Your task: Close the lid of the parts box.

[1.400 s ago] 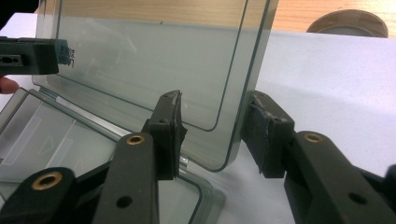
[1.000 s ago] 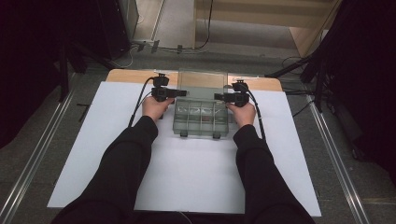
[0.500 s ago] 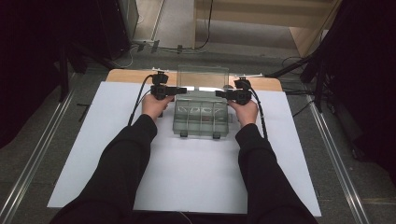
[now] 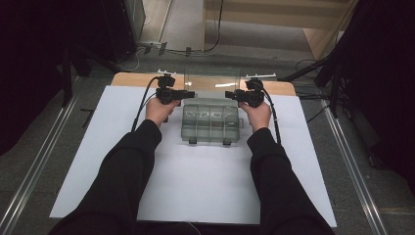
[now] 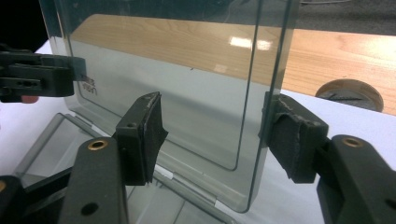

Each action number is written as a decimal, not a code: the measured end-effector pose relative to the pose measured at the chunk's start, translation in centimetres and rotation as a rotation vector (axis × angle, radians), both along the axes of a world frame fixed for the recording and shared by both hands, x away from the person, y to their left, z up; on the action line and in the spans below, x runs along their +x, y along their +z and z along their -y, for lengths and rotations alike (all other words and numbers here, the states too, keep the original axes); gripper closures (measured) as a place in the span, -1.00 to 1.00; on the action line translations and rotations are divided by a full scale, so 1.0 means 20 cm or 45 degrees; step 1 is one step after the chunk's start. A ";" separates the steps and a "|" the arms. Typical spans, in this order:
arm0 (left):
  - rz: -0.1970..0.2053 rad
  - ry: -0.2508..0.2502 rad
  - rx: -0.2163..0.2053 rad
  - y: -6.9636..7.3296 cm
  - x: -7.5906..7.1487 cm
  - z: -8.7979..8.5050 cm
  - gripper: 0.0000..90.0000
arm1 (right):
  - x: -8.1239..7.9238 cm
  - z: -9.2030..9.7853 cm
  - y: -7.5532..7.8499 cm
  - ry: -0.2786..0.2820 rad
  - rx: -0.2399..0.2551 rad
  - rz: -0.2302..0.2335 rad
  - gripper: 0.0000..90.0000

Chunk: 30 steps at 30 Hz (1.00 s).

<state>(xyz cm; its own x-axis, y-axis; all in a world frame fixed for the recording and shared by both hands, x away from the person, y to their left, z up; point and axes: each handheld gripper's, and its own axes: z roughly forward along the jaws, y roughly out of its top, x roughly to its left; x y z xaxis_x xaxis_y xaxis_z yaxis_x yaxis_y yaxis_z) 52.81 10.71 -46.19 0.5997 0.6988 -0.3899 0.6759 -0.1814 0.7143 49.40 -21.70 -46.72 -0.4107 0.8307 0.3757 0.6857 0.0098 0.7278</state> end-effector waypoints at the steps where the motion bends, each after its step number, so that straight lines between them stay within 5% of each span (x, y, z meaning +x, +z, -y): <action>1: 0.001 0.000 -0.004 0.01 0.00 0.00 0.15 | -0.01 0.00 0.01 0.002 0.007 0.001 -0.09; 13: 0.016 -0.029 0.030 0.05 -0.03 0.01 0.15 | -0.05 0.02 0.09 0.022 0.003 0.023 -0.06; 30: 0.042 -0.074 0.030 0.06 -0.10 -0.01 0.01 | -0.16 0.04 0.08 0.067 0.016 0.040 -0.01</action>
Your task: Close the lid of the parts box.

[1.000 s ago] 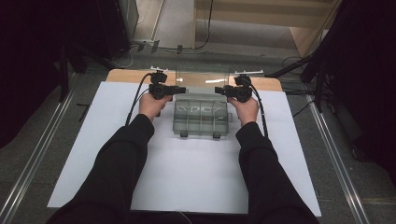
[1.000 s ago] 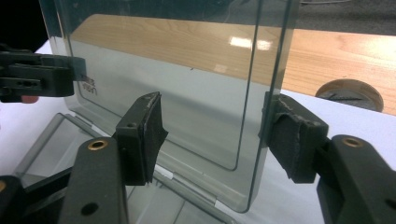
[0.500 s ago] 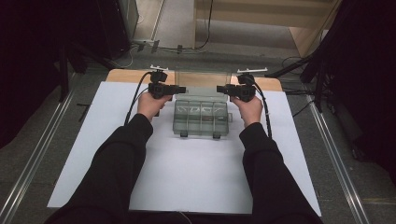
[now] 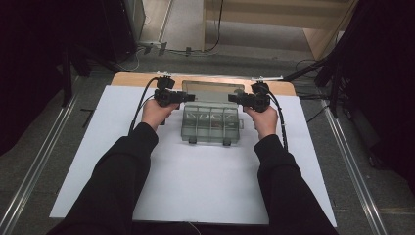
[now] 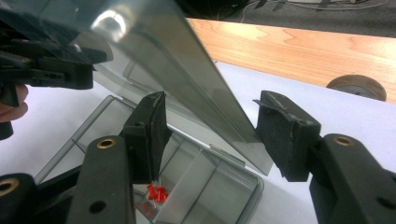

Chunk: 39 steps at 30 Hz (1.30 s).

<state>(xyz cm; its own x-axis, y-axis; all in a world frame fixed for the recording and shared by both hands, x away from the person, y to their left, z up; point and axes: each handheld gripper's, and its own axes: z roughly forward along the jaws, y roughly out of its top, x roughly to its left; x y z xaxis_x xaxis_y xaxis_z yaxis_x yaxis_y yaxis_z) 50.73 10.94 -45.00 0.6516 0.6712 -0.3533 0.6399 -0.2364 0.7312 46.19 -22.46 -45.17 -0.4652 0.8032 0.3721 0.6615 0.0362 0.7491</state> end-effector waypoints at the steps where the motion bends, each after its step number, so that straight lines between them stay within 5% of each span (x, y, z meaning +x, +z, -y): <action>1: -0.001 0.003 -0.007 0.00 -0.01 0.00 0.01 | -0.01 0.00 0.00 0.000 -0.005 0.006 -0.01; 15: 0.036 -0.029 -0.003 0.05 -0.07 -0.05 -0.19 | -0.06 0.00 -0.01 0.025 -0.014 0.046 -0.08; 27: -0.010 -0.092 0.042 0.05 -0.11 -0.13 -0.24 | -0.09 0.00 -0.02 0.051 -0.029 0.061 -0.13; 33: -0.026 -0.098 0.066 0.07 -0.13 -0.19 -0.14 | -0.10 -0.01 -0.01 0.071 -0.058 0.066 -0.16; 39: -0.078 -0.067 0.094 0.10 -0.13 -0.24 0.39 | -0.12 -0.01 0.00 0.077 -0.068 0.073 -0.19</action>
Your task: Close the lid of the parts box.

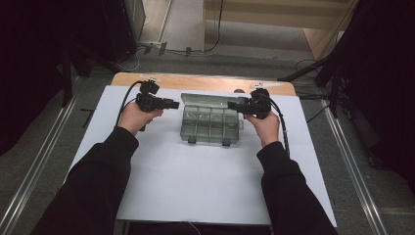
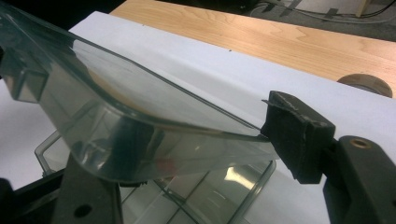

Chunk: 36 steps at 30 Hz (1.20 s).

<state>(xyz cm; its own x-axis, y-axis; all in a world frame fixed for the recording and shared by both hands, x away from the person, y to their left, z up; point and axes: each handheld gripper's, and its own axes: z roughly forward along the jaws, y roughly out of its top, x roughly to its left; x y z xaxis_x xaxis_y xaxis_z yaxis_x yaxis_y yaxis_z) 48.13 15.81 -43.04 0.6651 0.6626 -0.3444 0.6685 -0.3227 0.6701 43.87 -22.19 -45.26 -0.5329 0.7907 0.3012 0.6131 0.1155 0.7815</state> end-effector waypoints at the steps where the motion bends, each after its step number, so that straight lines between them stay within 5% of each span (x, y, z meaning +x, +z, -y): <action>1: -0.005 0.003 -0.009 0.01 0.00 0.00 0.45 | 0.00 0.00 0.00 0.002 0.005 -0.001 -0.19; 8: 0.026 -0.063 -0.048 0.10 0.02 0.03 0.98 | -0.01 0.00 0.00 0.016 0.001 0.003 -0.21; 16: 0.098 -0.045 -0.094 0.20 0.04 0.09 0.98 | -0.02 0.00 -0.01 0.014 -0.005 -0.003 -0.29; 26: 0.089 -0.121 -0.049 0.16 0.01 0.17 0.97 | -0.04 0.05 -0.03 -0.008 0.004 -0.024 -0.30; 36: 0.096 -0.144 -0.066 0.12 -0.03 0.18 0.96 | -0.04 0.06 -0.04 -0.010 -0.004 -0.036 -0.29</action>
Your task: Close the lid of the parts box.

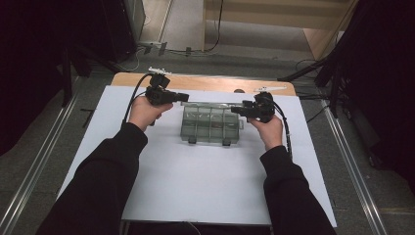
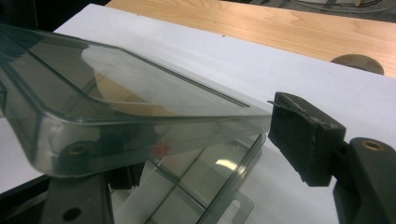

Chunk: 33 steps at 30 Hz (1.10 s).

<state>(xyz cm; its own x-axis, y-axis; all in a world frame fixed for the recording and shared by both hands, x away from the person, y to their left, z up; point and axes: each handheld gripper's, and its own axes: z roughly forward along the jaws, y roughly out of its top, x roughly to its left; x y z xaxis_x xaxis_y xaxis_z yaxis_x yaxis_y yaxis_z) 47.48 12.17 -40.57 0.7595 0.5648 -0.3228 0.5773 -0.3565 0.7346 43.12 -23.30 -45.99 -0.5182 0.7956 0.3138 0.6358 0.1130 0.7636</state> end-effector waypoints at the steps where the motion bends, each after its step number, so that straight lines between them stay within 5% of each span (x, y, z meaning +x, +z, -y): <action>1: 0.006 0.004 0.002 0.00 0.00 0.00 0.96 | 0.00 0.00 0.00 -0.001 0.005 -0.004 -0.29; 11: 0.019 0.004 -0.008 -0.04 -0.02 -0.01 0.97 | -0.07 0.02 -0.04 0.017 0.021 -0.034 -0.24; 18: 0.014 -0.013 -0.030 -0.05 -0.05 -0.01 0.97 | -0.12 0.08 -0.08 0.008 -0.026 -0.056 -0.09; 24: 0.013 -0.020 -0.028 -0.07 -0.08 -0.03 0.97 | -0.16 0.16 -0.08 -0.035 -0.053 -0.081 0.39; 26: 0.013 -0.021 -0.035 -0.09 -0.09 -0.03 0.97 | -0.17 0.18 -0.07 -0.039 -0.011 -0.086 0.55; 30: 0.014 -0.021 -0.040 -0.10 -0.12 -0.05 0.97 | -0.19 0.18 0.00 -0.045 0.002 -0.045 0.91; 33: 0.023 -0.031 -0.032 -0.11 -0.14 -0.06 0.97 | -0.20 0.15 0.05 -0.021 -0.004 -0.024 1.00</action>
